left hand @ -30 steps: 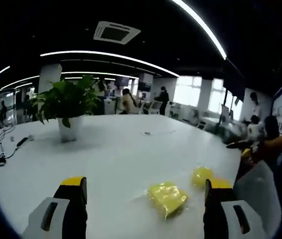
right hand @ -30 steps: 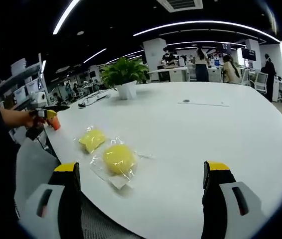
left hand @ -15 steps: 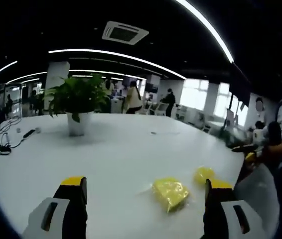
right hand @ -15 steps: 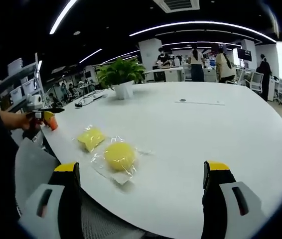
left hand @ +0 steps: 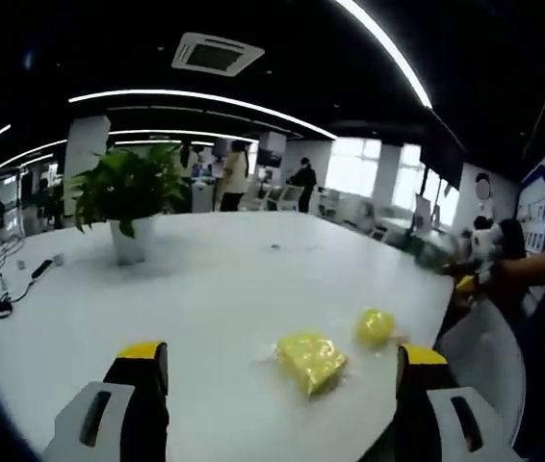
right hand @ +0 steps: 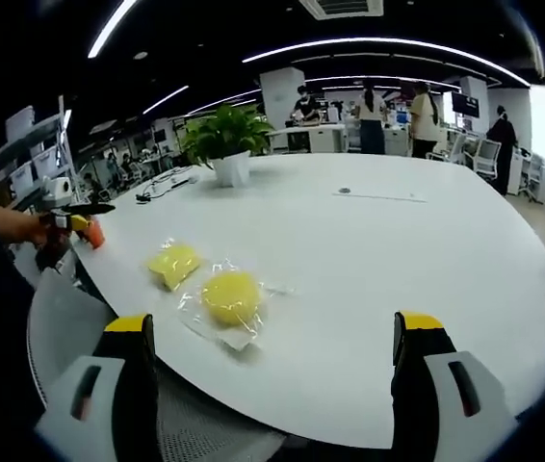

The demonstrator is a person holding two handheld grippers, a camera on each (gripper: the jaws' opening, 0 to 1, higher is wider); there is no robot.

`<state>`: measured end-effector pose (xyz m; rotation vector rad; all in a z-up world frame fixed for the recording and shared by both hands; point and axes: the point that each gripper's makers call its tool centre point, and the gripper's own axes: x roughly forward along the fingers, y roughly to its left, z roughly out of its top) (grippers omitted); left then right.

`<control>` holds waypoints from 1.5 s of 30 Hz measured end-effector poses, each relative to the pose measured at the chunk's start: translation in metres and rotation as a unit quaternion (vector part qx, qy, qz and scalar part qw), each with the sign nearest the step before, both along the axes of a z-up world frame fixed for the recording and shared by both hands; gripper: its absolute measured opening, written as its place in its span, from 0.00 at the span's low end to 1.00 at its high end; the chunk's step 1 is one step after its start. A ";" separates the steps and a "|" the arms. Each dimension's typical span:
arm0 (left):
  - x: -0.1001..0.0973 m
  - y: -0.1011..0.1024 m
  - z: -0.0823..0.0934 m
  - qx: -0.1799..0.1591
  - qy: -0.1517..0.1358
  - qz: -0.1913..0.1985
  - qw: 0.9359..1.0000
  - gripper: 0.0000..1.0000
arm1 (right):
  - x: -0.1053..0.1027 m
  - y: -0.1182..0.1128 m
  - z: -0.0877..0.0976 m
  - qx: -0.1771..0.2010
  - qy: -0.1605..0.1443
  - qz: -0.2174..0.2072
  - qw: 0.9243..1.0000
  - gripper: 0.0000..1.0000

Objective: Compare the silicone blocks by pressing each to a similar depth, holding the contact briefly, and releasing to observe deformation and rebound differences across the visible hardness samples.

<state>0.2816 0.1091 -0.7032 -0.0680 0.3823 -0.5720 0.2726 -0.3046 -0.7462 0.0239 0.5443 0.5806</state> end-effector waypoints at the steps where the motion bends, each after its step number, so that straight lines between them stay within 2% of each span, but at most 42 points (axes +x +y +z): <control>1: 0.002 -0.003 0.006 -0.008 -0.005 0.009 1.000 1.00 | -0.001 -0.001 0.000 0.001 0.001 0.004 1.000 0.96; 4: 0.005 -0.013 0.018 -0.009 -0.029 0.016 0.999 1.00 | 0.001 -0.006 0.000 0.002 -0.001 0.013 1.000 0.96; 7: 0.005 -0.013 0.021 0.001 -0.013 0.039 0.999 1.00 | 0.003 -0.011 0.001 0.010 0.001 0.018 1.000 0.96; 13: 0.007 -0.012 0.026 -0.002 -0.012 0.059 0.998 1.00 | 0.008 -0.021 0.005 0.014 0.003 0.062 0.998 0.96; 15: 0.009 -0.012 0.015 -0.001 0.017 0.069 0.997 1.00 | 0.011 -0.027 0.003 0.004 0.008 0.063 0.998 0.96; 18: 0.017 -0.019 0.012 -0.008 0.012 0.061 0.998 1.00 | 0.018 -0.028 0.004 0.018 0.003 0.052 0.998 0.96; 21: 0.028 -0.025 0.013 -0.021 0.015 0.054 0.998 1.00 | 0.019 -0.027 -0.007 0.005 0.001 0.047 0.999 0.96; 24: 0.034 -0.031 0.014 -0.027 0.022 0.046 0.998 1.00 | 0.020 -0.025 -0.009 0.004 0.005 0.043 0.999 0.96; 28: 0.036 -0.033 0.016 -0.024 0.033 0.039 0.998 1.00 | 0.025 -0.023 0.000 0.012 0.003 0.032 0.999 0.96; 33: 0.036 -0.046 0.016 -0.023 0.048 0.029 0.998 1.00 | 0.032 -0.023 0.008 0.017 -0.008 0.026 0.999 0.96; 39: 0.045 -0.062 0.027 -0.036 0.053 0.023 0.998 1.00 | 0.036 -0.021 0.016 0.022 -0.021 0.028 0.999 0.96; 45: 0.051 -0.078 0.033 -0.067 0.066 0.020 0.995 1.00 | 0.034 -0.020 0.012 0.021 -0.015 0.032 0.999 0.96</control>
